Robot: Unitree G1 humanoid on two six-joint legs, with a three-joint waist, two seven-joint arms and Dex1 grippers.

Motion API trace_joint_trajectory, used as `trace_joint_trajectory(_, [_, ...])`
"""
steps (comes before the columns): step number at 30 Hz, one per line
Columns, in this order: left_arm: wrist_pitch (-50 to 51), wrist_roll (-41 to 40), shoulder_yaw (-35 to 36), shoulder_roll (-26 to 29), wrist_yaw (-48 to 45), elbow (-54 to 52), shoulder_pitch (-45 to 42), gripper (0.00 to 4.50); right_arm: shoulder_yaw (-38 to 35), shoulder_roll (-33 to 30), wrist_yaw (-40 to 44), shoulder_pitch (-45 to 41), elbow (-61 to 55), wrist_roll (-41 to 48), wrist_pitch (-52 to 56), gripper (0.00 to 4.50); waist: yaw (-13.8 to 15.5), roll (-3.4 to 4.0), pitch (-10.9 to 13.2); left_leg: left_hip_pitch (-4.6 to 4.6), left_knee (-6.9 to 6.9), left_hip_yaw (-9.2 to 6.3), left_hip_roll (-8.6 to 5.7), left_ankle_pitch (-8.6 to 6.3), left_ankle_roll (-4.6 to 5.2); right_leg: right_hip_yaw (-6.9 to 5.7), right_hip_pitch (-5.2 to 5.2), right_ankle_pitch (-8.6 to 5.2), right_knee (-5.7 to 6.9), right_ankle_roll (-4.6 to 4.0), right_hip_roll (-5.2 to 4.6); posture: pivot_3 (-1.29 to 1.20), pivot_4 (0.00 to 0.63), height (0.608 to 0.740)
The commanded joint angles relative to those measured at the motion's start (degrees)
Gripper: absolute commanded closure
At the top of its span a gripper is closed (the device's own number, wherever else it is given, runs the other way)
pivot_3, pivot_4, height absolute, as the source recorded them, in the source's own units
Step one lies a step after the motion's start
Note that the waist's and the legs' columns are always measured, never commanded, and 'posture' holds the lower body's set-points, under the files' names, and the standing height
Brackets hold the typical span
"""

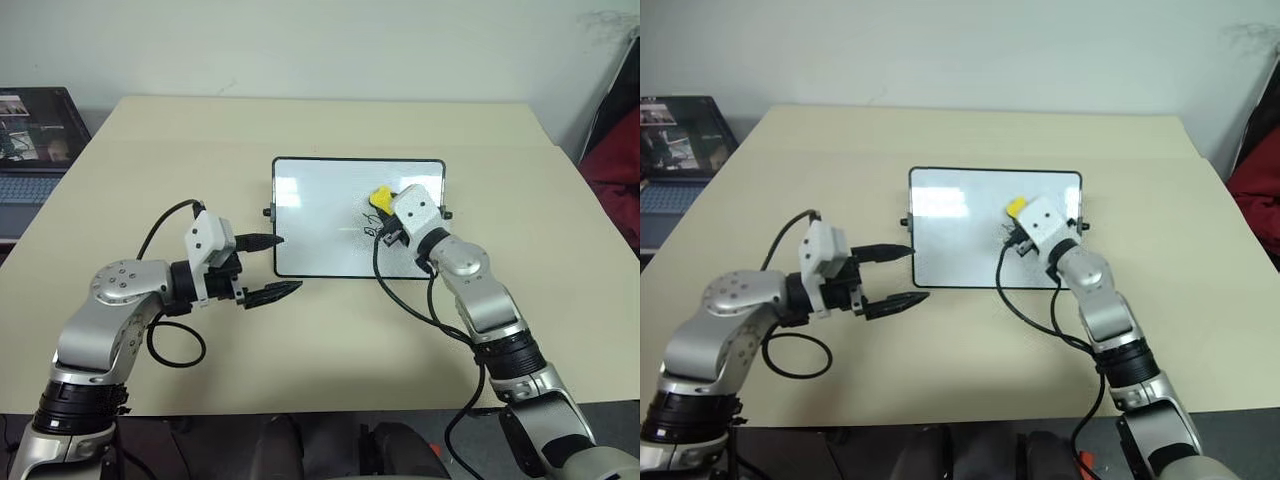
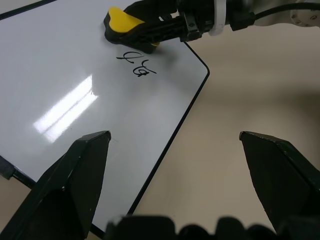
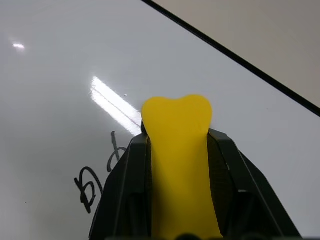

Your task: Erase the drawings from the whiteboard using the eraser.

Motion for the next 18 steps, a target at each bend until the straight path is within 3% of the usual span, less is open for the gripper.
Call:
trace_joint_trajectory(1, [-0.32,-0.67,1.39,0.49,0.14,-0.91,-1.01,0.00,3.49,0.83,1.30,1.94,4.85,-1.85,-0.60,3.36,-0.06,-0.03,-0.02,0.07,0.00,0.00,0.00,0.00,0.00,0.00,0.05,0.00,0.02,0.00,0.00,0.00,0.150,0.740])
trace_joint_trajectory(11, [-0.44,-0.56,0.92,0.07,0.10,-0.21,-1.65,0.00,8.62,3.02,2.02,4.31,11.92,-5.62,-5.91,3.36,-1.27,-0.19,-0.14,1.22,-0.02,-0.02,0.02,0.00,0.01,0.06,1.04,-0.12,0.02,0.21,-0.02,0.00,0.150,0.740])
trace_joint_trajectory(18, [-2.61,1.09,1.70,0.67,-0.35,3.60,-0.07,0.00,4.90,1.47,5.87,3.62,-6.41,-2.96,1.30,3.36,-1.09,-0.08,-0.04,1.49,-0.08,-0.12,0.03,0.01,0.02,0.20,1.04,-0.14,-0.01,0.22,-0.05,0.00,0.150,0.740])
